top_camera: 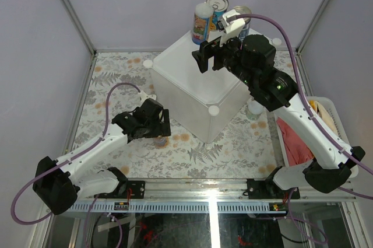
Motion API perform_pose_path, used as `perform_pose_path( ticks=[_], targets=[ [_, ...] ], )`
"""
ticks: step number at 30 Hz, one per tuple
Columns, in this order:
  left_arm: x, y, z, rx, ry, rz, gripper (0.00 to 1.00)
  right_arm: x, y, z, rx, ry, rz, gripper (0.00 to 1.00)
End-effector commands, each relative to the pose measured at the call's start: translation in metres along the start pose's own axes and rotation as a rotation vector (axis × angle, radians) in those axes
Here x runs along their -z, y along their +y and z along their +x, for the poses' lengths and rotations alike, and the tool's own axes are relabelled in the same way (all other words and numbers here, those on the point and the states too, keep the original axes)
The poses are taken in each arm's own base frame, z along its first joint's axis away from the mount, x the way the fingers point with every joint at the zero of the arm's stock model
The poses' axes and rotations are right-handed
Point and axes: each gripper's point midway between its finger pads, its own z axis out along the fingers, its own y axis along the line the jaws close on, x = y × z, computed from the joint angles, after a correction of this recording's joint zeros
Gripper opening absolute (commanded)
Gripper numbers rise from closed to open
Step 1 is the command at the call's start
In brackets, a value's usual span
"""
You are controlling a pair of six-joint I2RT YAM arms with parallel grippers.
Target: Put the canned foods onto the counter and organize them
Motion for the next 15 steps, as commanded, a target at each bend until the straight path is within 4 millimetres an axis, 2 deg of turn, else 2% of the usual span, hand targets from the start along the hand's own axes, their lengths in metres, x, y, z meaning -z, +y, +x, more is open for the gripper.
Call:
perform_pose_path(
  ticks=[1, 6, 12, 13, 15],
  targets=[
    [-0.008, 0.003, -0.008, -0.012, -0.060, -0.031, 0.92, 0.011, 0.005, -0.027, -0.021, -0.087, -0.016, 0.86],
    [-0.012, -0.002, -0.009, -0.016, -0.083, -0.014, 0.87, 0.011, 0.005, -0.025, -0.018, -0.082, -0.014, 0.86],
    [-0.013, -0.010, -0.016, -0.015, -0.131, 0.023, 0.73, 0.011, 0.005, -0.023, -0.014, -0.074, -0.016, 0.86],
    [-0.012, -0.009, -0.016, -0.014, -0.136, 0.026, 0.70, 0.010, 0.005, -0.023, -0.011, -0.072, -0.017, 0.86],
    [-0.013, -0.010, -0.016, -0.015, -0.140, 0.033, 0.58, 0.009, 0.006, -0.022, -0.009, -0.069, -0.019, 0.86]
  ],
)
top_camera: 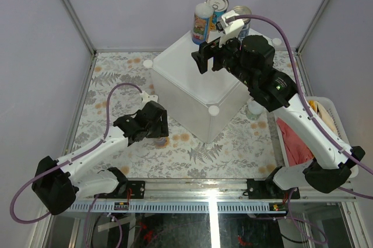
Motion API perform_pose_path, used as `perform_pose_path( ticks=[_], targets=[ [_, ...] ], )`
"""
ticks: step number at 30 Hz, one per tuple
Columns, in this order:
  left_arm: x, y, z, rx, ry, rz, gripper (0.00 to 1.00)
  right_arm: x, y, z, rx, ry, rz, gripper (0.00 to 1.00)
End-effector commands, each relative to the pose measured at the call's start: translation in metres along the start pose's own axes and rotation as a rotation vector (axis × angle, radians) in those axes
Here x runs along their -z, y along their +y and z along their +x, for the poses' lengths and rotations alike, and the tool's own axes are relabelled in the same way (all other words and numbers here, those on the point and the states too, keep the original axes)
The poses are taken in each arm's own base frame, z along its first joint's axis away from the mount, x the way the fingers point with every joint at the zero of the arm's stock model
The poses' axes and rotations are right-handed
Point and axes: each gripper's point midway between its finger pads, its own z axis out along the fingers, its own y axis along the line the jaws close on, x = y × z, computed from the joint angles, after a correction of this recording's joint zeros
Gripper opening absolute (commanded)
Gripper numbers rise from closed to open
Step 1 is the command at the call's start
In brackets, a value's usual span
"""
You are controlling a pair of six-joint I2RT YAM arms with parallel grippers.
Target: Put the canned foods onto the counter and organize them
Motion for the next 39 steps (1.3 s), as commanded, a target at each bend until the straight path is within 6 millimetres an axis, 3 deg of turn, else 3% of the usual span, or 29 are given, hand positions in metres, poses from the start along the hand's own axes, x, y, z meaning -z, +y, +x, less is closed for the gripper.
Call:
perform_pose_path(
  ticks=[1, 8, 25, 39],
  targets=[
    [-0.003, -0.010, -0.013, 0.009, -0.082, 0.052, 0.52, 0.009, 0.004, -0.025, -0.011, -0.074, -0.016, 0.85],
    [0.006, -0.015, -0.017, 0.030, -0.120, 0.101, 0.01, 0.006, 0.006, -0.023, -0.002, -0.065, -0.026, 0.86],
    [0.082, -0.062, -0.065, 0.105, -0.230, 0.361, 0.00, 0.011, 0.011, -0.022, -0.017, -0.061, -0.055, 0.86],
    [0.155, -0.098, -0.091, 0.111, -0.242, 0.575, 0.00, 0.025, 0.014, -0.021, -0.057, -0.056, -0.079, 0.89]
  ],
)
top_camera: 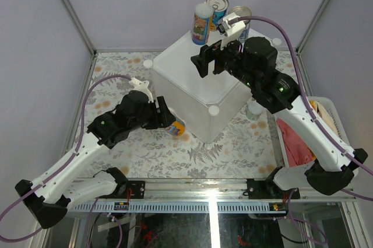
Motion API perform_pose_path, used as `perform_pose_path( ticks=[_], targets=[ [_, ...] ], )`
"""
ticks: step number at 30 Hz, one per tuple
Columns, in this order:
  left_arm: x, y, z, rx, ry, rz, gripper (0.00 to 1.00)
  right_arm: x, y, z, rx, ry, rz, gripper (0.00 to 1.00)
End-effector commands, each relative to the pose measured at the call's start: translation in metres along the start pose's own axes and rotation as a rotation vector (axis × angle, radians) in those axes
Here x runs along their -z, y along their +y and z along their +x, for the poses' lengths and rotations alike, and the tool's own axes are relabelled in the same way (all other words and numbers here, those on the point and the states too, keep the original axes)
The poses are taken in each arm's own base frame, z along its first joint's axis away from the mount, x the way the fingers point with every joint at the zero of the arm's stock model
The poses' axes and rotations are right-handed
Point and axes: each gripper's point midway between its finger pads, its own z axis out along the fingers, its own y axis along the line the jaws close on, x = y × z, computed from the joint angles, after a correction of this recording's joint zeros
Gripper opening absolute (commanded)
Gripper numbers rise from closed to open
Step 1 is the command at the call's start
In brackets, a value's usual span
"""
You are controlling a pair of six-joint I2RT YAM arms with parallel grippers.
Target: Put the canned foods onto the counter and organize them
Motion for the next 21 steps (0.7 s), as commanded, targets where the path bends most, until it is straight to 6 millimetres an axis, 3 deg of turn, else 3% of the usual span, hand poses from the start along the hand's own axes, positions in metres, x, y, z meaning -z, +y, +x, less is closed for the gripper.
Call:
perform_pose_path(
  ticks=[1, 7, 21],
  targets=[
    [0.040, -0.059, -0.041, 0.024, -0.108, 0.227, 0.00, 0.019, 0.006, -0.026, -0.042, -0.076, -0.033, 0.89],
    [0.071, -0.092, -0.064, 0.002, -0.132, 0.333, 0.00, 0.019, 0.006, -0.029, -0.108, -0.082, -0.080, 0.92],
    [0.139, -0.159, -0.082, -0.054, -0.097, 0.631, 0.00, 0.024, 0.003, -0.042, -0.187, -0.095, -0.159, 0.99]
  ],
)
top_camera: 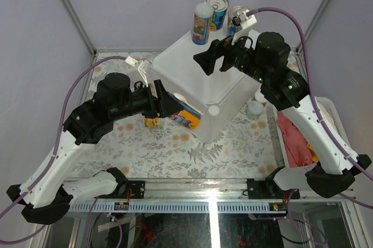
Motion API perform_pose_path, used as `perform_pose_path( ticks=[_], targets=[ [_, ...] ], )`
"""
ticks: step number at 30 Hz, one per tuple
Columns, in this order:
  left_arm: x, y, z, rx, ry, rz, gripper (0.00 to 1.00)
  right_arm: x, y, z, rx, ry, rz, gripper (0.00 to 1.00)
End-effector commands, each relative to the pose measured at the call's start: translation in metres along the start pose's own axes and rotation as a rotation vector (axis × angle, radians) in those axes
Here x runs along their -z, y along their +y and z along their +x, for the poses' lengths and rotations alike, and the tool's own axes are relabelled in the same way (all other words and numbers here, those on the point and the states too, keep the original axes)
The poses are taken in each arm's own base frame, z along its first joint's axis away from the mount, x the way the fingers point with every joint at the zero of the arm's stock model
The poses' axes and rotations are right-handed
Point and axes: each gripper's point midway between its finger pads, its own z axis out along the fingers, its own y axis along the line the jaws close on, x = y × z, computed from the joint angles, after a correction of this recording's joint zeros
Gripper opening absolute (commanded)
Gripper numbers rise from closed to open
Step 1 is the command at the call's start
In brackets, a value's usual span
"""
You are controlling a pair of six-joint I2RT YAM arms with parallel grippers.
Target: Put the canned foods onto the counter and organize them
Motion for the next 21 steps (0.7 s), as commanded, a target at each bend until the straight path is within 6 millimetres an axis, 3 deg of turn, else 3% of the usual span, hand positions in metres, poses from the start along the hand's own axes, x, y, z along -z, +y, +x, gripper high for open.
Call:
perform_pose_path(
  ticks=[1, 10, 15, 21],
  targets=[
    [0.031, -0.073, -0.030, -0.048, -0.074, 0.278, 0.00, 0.012, 0.008, -0.030, -0.041, -0.074, -0.073, 1.00],
    [0.048, -0.110, -0.050, -0.025, -0.124, 0.415, 0.00, 0.019, 0.007, -0.037, -0.124, -0.104, -0.154, 0.99],
    [0.047, -0.115, -0.066, -0.001, -0.187, 0.419, 0.00, 0.026, 0.007, -0.045, -0.164, -0.140, -0.197, 0.99],
    [0.040, -0.116, -0.083, 0.039, -0.254, 0.409, 0.00, 0.031, -0.002, -0.040, -0.218, -0.153, -0.210, 0.99]
  ],
)
